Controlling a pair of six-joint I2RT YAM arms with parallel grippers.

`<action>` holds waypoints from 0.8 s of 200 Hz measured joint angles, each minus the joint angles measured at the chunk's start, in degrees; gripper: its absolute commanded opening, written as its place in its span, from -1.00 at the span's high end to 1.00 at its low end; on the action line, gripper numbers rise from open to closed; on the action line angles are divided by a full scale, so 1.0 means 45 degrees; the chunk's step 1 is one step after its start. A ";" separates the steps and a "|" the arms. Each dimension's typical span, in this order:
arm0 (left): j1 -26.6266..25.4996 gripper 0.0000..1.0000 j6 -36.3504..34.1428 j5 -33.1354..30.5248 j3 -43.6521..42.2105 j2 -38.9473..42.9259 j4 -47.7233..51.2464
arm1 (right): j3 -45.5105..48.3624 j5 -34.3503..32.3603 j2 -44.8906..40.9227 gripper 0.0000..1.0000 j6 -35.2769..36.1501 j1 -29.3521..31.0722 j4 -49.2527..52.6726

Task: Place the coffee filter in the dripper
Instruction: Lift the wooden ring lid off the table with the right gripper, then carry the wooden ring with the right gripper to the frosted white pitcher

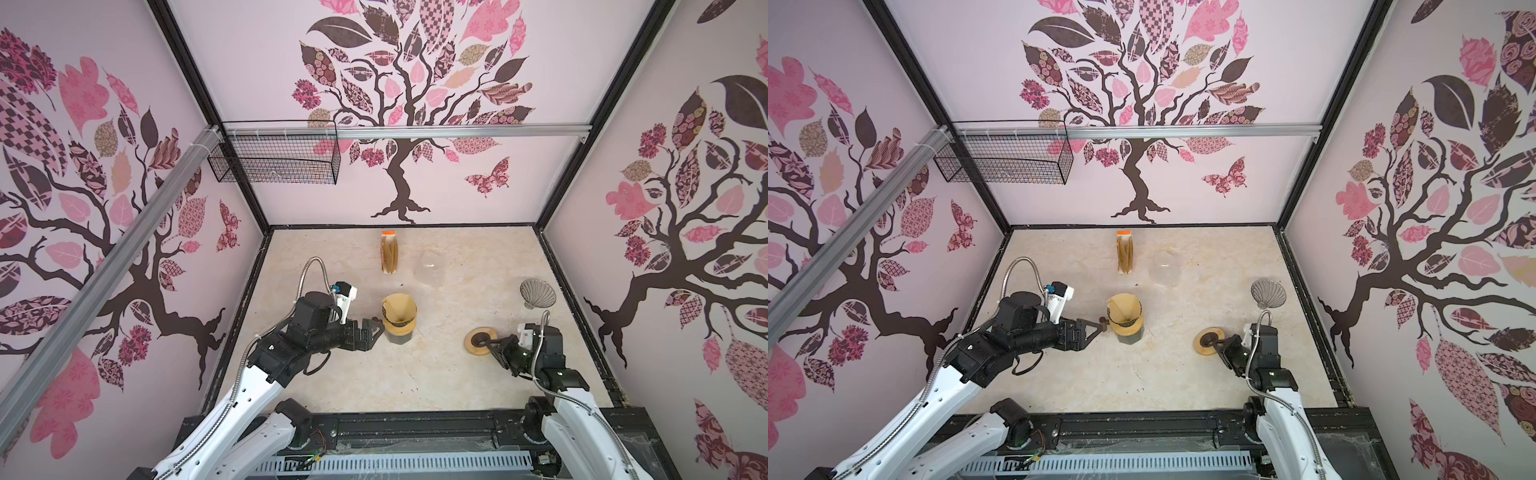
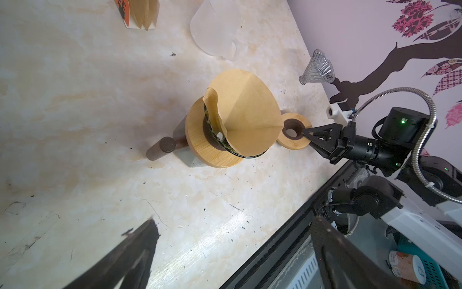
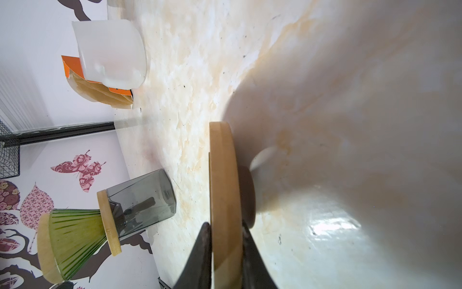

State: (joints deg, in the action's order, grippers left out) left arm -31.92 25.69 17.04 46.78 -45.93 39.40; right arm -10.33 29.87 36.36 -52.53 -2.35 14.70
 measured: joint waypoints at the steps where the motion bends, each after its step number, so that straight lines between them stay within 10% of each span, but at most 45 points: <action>1: 0.0000 -0.96 0.0005 0.0000 0.0000 0.0000 0.0000 | 0.0000 0.0000 0.0000 0.80 0.0000 0.0000 0.0000; 79: -0.0219 -0.96 0.0049 -0.0034 0.0000 -0.0063 -0.0073 | -0.1724 0.0223 0.1511 0.96 -0.0301 0.0000 0.0355; 160: -0.0219 -0.96 0.0733 -0.1613 0.0850 0.0097 0.1122 | -0.7941 0.1098 0.7431 1.00 -0.0481 0.0121 -0.2205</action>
State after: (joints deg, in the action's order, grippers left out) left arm -32.91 28.99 9.78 50.61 -45.50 44.45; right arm -46.06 34.81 69.80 -54.70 -1.80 4.78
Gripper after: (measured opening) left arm 0.981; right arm 0.165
